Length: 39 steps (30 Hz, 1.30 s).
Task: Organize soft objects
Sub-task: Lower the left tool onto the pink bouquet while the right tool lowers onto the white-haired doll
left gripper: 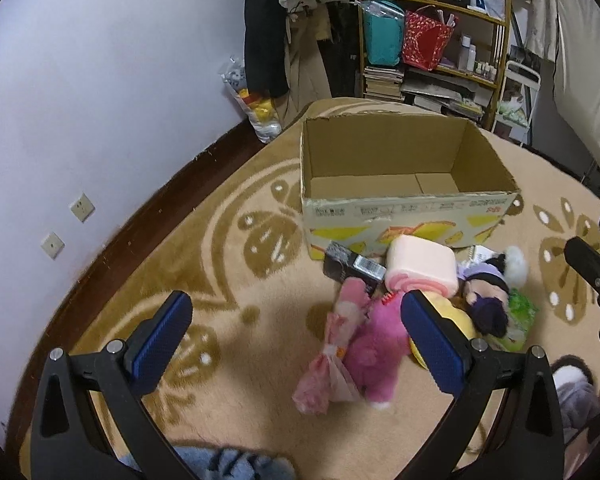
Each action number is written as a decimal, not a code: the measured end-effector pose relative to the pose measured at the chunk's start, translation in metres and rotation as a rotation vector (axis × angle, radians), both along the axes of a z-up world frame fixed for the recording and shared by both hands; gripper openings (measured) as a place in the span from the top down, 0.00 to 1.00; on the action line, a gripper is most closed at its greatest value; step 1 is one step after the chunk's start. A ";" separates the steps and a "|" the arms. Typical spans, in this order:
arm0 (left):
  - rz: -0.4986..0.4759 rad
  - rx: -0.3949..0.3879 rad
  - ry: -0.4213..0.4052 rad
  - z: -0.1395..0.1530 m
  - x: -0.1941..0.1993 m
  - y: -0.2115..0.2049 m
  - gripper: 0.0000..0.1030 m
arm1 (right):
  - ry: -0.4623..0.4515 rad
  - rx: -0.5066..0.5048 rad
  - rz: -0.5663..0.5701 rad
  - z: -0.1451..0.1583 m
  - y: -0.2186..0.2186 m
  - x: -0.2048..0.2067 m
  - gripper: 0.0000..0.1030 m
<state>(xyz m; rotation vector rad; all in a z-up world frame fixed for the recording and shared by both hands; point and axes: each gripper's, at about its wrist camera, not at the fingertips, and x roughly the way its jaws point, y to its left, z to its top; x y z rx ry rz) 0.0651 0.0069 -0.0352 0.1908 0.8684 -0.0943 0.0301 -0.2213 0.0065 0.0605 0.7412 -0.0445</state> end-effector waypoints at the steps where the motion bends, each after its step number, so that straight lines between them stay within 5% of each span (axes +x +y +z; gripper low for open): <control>1: -0.002 0.008 0.002 -0.002 0.005 0.000 0.00 | 0.005 -0.003 0.004 -0.001 0.000 0.002 0.00; 19: -0.030 0.029 0.203 -0.048 0.056 -0.005 0.00 | 0.139 0.240 -0.034 -0.039 -0.019 0.041 0.00; 21: -0.020 0.027 0.224 -0.053 0.058 -0.003 0.00 | 0.140 0.270 -0.045 -0.041 -0.020 0.045 0.09; 39: -0.006 -0.047 0.398 -0.092 0.070 0.004 0.00 | 0.341 0.277 -0.050 -0.089 -0.011 0.064 0.15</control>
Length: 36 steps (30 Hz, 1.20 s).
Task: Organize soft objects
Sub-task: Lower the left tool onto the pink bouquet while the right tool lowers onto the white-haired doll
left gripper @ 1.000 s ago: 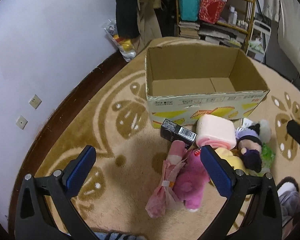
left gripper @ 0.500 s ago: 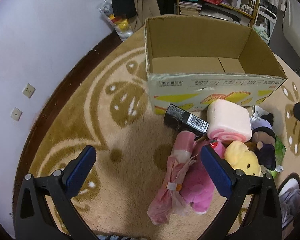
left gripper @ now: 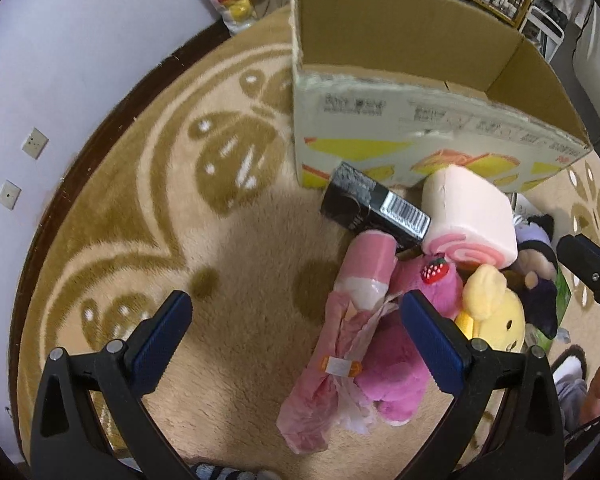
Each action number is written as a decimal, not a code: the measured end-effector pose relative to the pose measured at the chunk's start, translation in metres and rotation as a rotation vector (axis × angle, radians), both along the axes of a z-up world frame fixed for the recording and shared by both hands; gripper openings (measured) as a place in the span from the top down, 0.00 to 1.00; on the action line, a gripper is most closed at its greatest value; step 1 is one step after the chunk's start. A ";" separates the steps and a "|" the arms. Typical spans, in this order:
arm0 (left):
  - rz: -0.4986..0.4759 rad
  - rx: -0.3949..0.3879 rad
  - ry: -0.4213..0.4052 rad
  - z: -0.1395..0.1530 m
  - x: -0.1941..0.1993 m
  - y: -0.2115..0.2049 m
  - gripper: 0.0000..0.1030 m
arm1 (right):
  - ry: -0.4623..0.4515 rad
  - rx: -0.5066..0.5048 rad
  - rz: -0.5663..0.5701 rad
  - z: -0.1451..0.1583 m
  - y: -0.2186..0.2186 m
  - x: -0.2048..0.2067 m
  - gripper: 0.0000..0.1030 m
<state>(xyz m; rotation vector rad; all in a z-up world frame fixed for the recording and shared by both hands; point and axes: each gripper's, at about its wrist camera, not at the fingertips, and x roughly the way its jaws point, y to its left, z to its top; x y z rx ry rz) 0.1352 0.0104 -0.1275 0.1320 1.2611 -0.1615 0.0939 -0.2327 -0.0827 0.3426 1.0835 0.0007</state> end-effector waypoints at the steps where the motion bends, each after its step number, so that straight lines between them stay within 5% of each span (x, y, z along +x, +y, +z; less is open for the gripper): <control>1: -0.005 0.005 0.005 -0.002 0.000 -0.001 0.00 | 0.010 0.001 0.001 -0.002 0.000 0.000 0.15; 6: -0.020 0.052 0.018 -0.010 -0.002 -0.006 0.00 | 0.069 0.021 0.020 -0.016 0.003 0.003 0.30; 9: 0.015 0.111 0.000 -0.018 0.001 -0.005 0.00 | 0.084 0.015 0.022 -0.021 0.006 0.002 0.31; 20: 0.026 0.088 0.049 -0.038 0.014 -0.003 0.00 | 0.106 0.052 0.009 -0.038 0.001 0.006 0.28; 26: 0.053 0.007 0.085 -0.047 0.021 0.006 0.18 | 0.132 0.045 0.005 -0.050 0.010 0.011 0.24; 28: 0.032 -0.015 0.082 -0.047 0.020 0.004 0.29 | 0.136 0.050 0.004 -0.052 0.010 0.013 0.24; 30: 0.020 -0.076 0.101 -0.048 0.022 0.004 0.53 | 0.133 0.042 0.007 -0.052 0.012 0.013 0.27; 36: 0.000 -0.142 0.103 -0.047 0.022 0.005 0.78 | 0.114 0.008 0.016 -0.043 0.010 0.011 0.35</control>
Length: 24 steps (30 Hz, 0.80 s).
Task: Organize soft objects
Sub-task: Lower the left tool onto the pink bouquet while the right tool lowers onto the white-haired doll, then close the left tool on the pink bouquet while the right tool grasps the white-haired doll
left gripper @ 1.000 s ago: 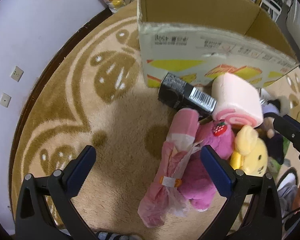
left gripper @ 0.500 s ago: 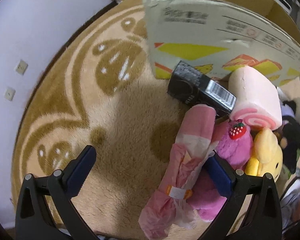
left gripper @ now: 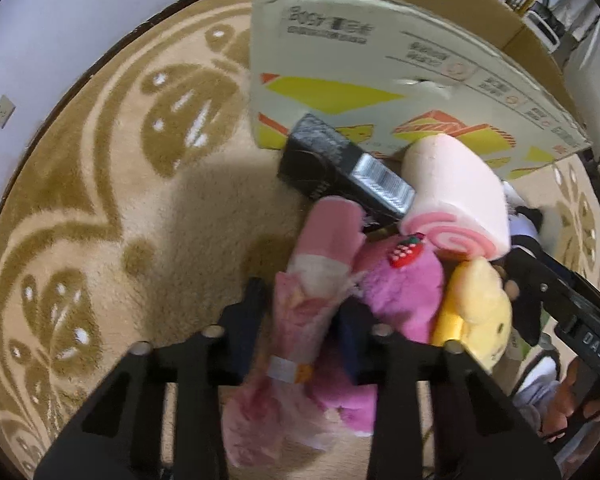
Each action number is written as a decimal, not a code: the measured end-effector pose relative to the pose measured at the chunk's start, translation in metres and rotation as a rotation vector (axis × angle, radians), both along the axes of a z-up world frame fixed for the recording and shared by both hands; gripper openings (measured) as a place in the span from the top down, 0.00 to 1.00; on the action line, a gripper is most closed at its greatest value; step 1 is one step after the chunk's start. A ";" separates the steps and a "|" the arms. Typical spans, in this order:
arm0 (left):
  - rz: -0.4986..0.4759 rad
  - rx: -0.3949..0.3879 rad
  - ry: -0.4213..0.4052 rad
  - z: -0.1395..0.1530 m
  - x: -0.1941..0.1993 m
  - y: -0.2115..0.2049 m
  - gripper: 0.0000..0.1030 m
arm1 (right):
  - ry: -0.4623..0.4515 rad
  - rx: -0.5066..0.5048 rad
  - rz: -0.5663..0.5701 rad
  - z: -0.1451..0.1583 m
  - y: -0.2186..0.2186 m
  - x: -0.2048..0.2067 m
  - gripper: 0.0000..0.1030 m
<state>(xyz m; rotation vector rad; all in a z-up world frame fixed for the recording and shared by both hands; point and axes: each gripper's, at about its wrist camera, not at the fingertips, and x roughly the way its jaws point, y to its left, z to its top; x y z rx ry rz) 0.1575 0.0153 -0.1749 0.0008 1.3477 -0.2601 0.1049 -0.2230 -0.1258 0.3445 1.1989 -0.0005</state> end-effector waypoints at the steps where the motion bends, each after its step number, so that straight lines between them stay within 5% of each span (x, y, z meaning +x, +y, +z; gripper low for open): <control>1: -0.009 0.005 -0.005 0.000 0.000 -0.001 0.79 | -0.002 -0.004 0.002 0.001 0.000 0.000 0.35; 4: -0.035 0.061 -0.036 0.005 -0.005 -0.016 0.81 | -0.011 -0.012 0.000 0.006 -0.001 -0.001 0.36; 24: 0.018 0.106 -0.230 0.061 -0.036 -0.008 0.85 | -0.148 -0.010 -0.045 0.048 -0.014 -0.035 0.36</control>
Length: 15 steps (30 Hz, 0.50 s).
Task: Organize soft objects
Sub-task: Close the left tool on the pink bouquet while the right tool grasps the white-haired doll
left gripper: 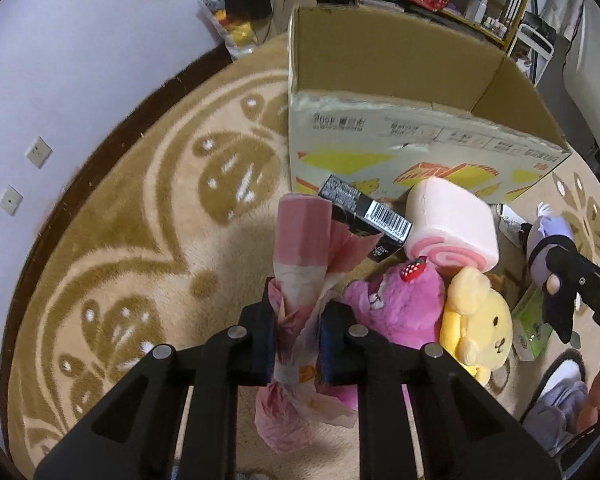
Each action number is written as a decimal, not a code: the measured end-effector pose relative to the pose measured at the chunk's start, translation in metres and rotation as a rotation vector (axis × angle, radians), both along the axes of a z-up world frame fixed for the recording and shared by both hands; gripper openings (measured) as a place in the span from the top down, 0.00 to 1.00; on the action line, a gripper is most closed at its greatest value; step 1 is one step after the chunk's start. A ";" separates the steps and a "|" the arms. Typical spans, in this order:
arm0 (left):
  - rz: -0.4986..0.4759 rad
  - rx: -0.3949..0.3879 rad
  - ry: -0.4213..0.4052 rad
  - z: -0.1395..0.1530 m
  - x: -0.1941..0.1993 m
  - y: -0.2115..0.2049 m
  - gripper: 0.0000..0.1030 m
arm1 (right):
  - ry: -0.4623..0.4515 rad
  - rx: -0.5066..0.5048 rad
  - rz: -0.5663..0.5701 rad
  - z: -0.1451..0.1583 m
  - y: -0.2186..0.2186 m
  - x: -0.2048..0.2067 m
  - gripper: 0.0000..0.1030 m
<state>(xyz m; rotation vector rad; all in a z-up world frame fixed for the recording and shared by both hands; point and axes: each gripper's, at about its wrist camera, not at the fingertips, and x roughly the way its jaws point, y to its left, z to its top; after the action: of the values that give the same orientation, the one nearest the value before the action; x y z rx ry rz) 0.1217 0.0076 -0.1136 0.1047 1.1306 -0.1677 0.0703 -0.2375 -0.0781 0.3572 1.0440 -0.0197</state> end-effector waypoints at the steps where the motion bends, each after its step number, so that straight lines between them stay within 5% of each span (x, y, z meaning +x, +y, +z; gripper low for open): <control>1: 0.004 -0.004 -0.011 0.005 -0.006 0.004 0.85 | -0.011 -0.001 0.000 0.003 0.000 -0.002 0.36; 8: 0.009 -0.063 -0.105 0.049 -0.034 0.015 0.85 | -0.085 -0.007 0.007 0.028 0.003 -0.008 0.36; 15: -0.023 -0.042 -0.229 0.080 -0.030 0.009 0.85 | -0.153 -0.016 0.016 0.050 0.005 -0.009 0.36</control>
<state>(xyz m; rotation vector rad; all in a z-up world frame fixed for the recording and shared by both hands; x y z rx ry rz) 0.0918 0.0162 -0.0332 0.0964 0.8979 -0.1947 0.0609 -0.2329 -0.0284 0.3308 0.8949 0.0136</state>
